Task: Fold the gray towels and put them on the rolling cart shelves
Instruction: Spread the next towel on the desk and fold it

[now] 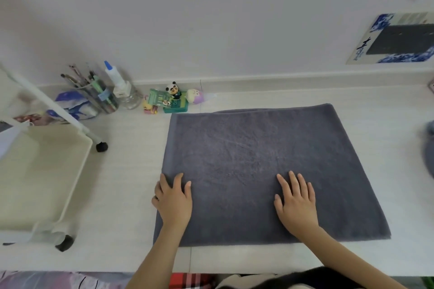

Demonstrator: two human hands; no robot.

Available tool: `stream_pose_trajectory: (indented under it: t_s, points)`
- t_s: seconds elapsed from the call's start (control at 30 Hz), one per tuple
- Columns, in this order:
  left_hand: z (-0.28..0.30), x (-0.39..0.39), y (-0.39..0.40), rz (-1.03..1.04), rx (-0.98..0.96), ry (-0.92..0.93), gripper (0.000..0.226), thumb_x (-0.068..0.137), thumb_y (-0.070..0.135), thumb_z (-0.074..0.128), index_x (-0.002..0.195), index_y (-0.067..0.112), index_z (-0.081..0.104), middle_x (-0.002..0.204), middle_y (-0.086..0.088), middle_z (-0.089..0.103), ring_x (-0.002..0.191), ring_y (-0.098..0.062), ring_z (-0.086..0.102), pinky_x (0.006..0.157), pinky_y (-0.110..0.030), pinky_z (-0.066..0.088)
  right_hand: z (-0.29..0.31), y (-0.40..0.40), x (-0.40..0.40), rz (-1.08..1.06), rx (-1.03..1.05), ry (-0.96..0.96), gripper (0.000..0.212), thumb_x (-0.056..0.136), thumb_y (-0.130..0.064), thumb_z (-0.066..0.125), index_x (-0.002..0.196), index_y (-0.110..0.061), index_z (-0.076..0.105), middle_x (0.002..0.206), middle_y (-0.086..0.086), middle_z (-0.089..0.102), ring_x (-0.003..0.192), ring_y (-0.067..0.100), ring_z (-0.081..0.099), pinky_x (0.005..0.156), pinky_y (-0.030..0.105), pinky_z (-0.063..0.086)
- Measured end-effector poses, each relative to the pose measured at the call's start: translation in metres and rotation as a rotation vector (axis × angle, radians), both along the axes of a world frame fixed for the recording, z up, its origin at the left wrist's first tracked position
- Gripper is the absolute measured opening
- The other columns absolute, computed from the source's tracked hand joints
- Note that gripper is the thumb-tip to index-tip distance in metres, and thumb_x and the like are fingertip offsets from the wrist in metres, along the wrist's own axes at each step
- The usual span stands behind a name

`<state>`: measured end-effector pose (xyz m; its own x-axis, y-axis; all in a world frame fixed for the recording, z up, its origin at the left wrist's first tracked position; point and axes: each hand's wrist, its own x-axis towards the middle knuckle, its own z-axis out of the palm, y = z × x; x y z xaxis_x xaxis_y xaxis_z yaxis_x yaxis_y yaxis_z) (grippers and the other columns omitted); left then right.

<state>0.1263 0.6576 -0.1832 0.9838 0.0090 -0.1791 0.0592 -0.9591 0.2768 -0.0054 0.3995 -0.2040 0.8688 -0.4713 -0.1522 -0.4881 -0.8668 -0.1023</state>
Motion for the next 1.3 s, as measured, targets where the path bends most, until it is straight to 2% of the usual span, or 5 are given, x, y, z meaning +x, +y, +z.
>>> stream_pose_trajectory:
  t_s: [0.37,0.77,0.9,1.13,1.3]
  points:
    - [0.034,0.037,0.017,0.277,-0.311,0.156,0.077,0.077,0.038,0.075,0.134,0.008,0.033,0.122,-0.013,0.059,0.105,-0.033,0.059,0.071,-0.032,0.041,0.0,0.013,0.006,0.155,0.034,-0.006,0.056,0.099,-0.05,0.011,0.143,-0.026,0.036,0.144,0.01,0.044,0.136,0.025,0.026,0.115,0.037,0.003]
    - [0.033,-0.009,-0.023,0.07,-0.52,0.42,0.023,0.089,0.028,0.064,0.076,0.01,0.055,0.08,-0.008,0.062,0.071,-0.025,0.064,0.057,-0.033,0.052,0.032,-0.076,0.047,-0.029,-0.075,0.044,0.046,0.1,-0.038,0.024,0.147,-0.039,0.023,0.158,0.007,0.01,0.144,0.033,0.004,0.111,0.047,-0.008]
    - [0.028,-0.027,-0.048,0.111,-0.639,0.538,0.016,0.088,0.025,0.065,0.081,0.011,0.062,0.088,-0.012,0.07,0.071,-0.026,0.068,0.061,-0.038,0.059,0.051,-0.014,0.038,0.244,0.213,-0.268,0.028,0.094,-0.028,0.052,0.118,-0.023,0.065,0.115,0.007,0.064,0.105,0.033,0.057,0.087,0.04,0.042]
    - [0.049,-0.037,-0.067,0.222,-0.854,0.611,0.023,0.092,0.023,0.06,0.103,0.002,0.061,0.092,-0.016,0.071,0.071,-0.026,0.071,0.058,-0.035,0.059,0.052,0.056,0.0,0.241,0.548,-0.113,0.086,0.064,-0.088,0.025,0.114,-0.027,0.06,0.109,-0.013,0.062,0.103,0.01,0.053,0.087,0.023,0.04]
    - [0.064,-0.04,-0.077,0.202,-0.958,0.546,0.02,0.098,0.021,0.049,0.095,0.007,0.063,0.093,-0.017,0.071,0.077,-0.026,0.071,0.067,-0.034,0.06,0.054,0.062,0.006,0.086,0.631,-0.092,0.025,0.086,-0.048,0.057,0.081,-0.024,0.053,0.073,-0.007,0.057,0.074,0.014,0.055,0.061,0.024,0.04]
